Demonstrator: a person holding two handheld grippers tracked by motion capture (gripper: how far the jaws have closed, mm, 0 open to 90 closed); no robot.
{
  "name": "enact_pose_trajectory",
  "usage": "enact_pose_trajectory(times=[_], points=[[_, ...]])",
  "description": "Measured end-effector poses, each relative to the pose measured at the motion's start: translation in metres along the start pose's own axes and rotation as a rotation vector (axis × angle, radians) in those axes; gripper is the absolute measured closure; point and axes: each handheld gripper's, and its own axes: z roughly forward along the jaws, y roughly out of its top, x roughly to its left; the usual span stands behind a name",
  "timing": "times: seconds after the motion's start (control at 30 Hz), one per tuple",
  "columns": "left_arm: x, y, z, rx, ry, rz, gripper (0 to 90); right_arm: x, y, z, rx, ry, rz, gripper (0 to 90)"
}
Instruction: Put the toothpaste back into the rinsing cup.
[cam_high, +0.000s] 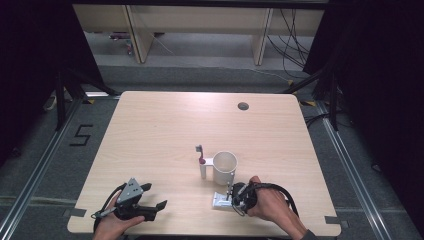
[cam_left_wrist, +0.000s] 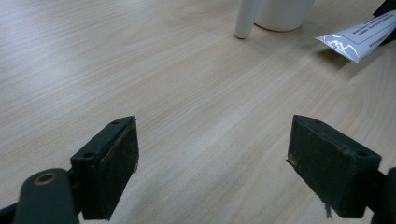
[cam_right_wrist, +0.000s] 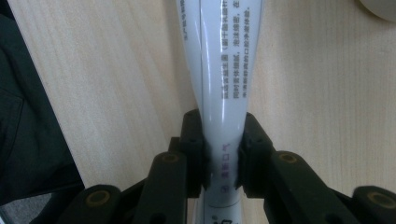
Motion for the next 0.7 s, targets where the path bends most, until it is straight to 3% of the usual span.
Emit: enact_pose_trajectory(times=[0.2, 0.33, 0.4, 0.53, 0.57, 0.63, 0.7], points=[[0.001, 0.000, -0.001, -0.001, 0.001, 0.003, 16.0, 0.002, -0.002, -0.001, -0.008, -0.007, -0.017, 76.1], [0.001, 0.000, -0.001, -0.002, 0.002, 0.002, 16.0, 0.005, -0.006, -0.003, -0.070, -0.010, 0.001, 76.3], [0.001, 0.000, -0.001, -0.004, 0.005, -0.005, 16.0, 0.009, -0.011, -0.007, -0.094, -0.018, 0.035, 76.3], [0.000, 0.000, -0.001, -0.009, 0.004, -0.007, 16.0, 0.012, -0.022, -0.018, -0.207, -0.031, 0.044, 76.5], [0.000, 0.000, -0.002, -0.006, 0.011, -0.006, 16.0, 0.012, -0.025, -0.020, -0.238, -0.031, 0.015, 76.5], [0.000, 0.000, -0.002, -0.007, 0.012, -0.007, 16.1, 0.015, -0.030, -0.022, -0.293, -0.031, 0.044, 76.6], [0.001, 0.000, -0.002, -0.005, 0.014, -0.008, 16.1, 0.017, -0.036, -0.026, -0.361, -0.022, 0.041, 76.5]])
